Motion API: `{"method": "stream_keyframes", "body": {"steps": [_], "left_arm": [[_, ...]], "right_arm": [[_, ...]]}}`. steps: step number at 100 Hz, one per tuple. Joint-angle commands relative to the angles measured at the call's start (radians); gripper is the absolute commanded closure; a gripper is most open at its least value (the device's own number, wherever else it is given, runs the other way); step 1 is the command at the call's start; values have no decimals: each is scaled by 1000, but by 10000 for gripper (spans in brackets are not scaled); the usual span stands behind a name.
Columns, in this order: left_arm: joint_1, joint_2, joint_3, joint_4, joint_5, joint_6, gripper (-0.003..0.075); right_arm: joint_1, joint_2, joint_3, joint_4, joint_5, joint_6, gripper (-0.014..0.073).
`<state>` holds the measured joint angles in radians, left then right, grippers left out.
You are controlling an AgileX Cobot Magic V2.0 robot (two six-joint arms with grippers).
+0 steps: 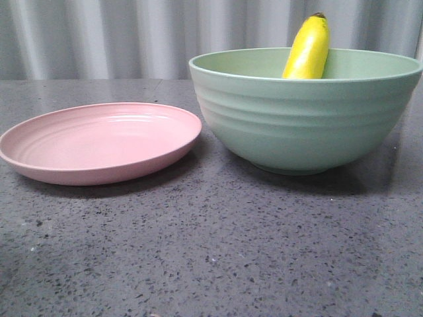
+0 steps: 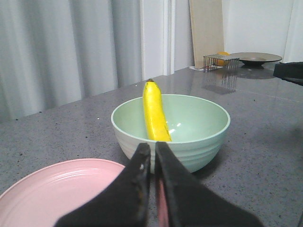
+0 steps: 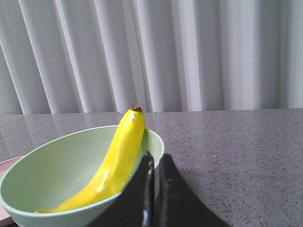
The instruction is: Transfer banana from pink plate to green bowl
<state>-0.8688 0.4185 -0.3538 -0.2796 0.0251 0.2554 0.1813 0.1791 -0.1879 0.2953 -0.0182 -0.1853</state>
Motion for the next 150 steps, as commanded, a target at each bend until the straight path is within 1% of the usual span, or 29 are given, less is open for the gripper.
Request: {"method": "stream_keyframes", "body": {"steps": [1, 25, 34, 38, 44, 53, 69, 85, 88, 94, 103, 111, 121, 150], "left_arm": [[-9, 4, -28, -11, -80, 2, 741], [4, 4, -26, 7, -91, 2, 741], [57, 4, -1, 127, -127, -6, 741], [94, 4, 16, 145, -157, -29, 741], [153, 4, 47, 147, -225, -102, 741], [261, -11, 115, 186, -300, -186, 741], [458, -111, 253, 261, -303, -195, 741], [659, -263, 369, 263, -297, -195, 741], [690, -288, 369, 263, -237, -195, 741], [752, -336, 366, 263, -179, -195, 741], [819, -400, 366, 263, -43, -195, 741], [858, -450, 366, 261, 109, -195, 741], [872, -448, 366, 261, 232, -195, 741], [872, -448, 366, 261, 221, -194, 741]], "right_arm": [[0, 10, -28, 0, -77, -12, 658], [0, 10, -28, 0, -77, -12, 658], [0, 10, -28, 0, -77, -12, 658], [0, 10, -28, 0, -77, -12, 658], [0, 10, -28, 0, -77, -12, 658], [0, 10, -28, 0, -77, -12, 658], [0, 10, -28, 0, -77, -12, 658], [0, 10, -28, 0, -77, -12, 658], [0, 10, -28, 0, -77, -12, 658], [0, 10, -28, 0, -77, -12, 658], [0, 10, -28, 0, -75, -12, 658], [0, 10, -28, 0, -75, -12, 658], [0, 10, -28, 0, -75, -12, 658], [0, 10, -28, 0, -72, -12, 658]]}}
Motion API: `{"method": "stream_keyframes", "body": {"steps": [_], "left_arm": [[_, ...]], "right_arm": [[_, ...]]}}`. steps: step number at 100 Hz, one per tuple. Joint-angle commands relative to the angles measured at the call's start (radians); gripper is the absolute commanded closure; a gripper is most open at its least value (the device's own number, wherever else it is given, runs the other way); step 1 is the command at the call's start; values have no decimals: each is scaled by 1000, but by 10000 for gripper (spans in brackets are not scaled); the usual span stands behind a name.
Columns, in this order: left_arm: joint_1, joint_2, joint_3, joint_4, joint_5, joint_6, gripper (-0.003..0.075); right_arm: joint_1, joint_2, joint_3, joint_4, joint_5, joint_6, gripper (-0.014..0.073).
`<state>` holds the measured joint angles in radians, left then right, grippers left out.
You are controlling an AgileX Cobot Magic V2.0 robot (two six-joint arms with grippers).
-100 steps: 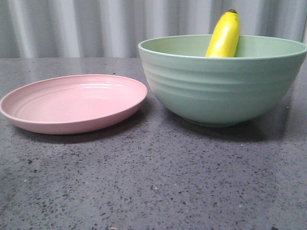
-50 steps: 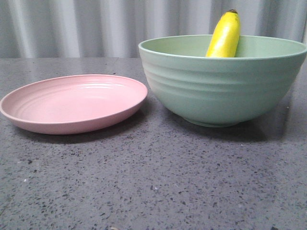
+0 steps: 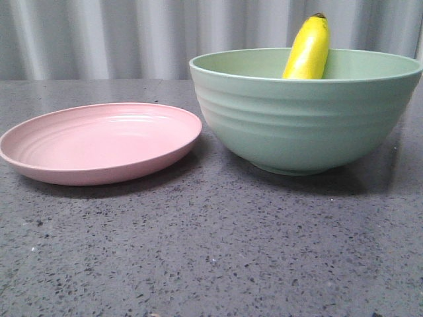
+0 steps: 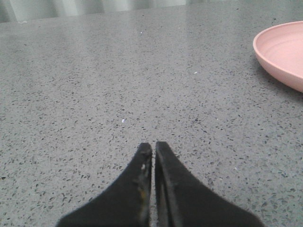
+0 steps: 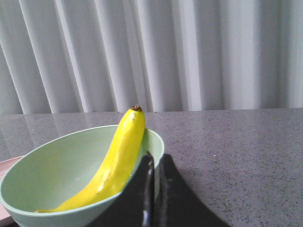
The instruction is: Transfer banana from pink plate to green bowl
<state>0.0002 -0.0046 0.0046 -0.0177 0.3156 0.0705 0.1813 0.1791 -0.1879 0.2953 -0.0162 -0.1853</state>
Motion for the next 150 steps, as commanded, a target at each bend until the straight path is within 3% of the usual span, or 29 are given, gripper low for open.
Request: {"method": "stream_keyframes", "body": {"steps": [1, 57, 95, 103, 127, 150], "left_arm": [[3, -25, 7, -1, -69, -9, 741], [3, -25, 7, -1, -69, -9, 741], [3, -25, 7, -1, -69, -9, 741], [3, -25, 7, -1, -69, -9, 741], [4, -25, 7, -1, -69, -9, 741], [4, -25, 7, -1, -69, -9, 741]], "right_arm": [[0, 10, -28, 0, -74, -12, 658], [-18, -23, -1, 0, -80, -12, 658], [-286, -155, 227, 0, -111, -12, 658], [-316, -213, 222, -14, 72, -13, 658], [-331, -207, 222, -44, 335, -13, 658], [-331, -207, 222, -44, 337, -13, 658]]}}
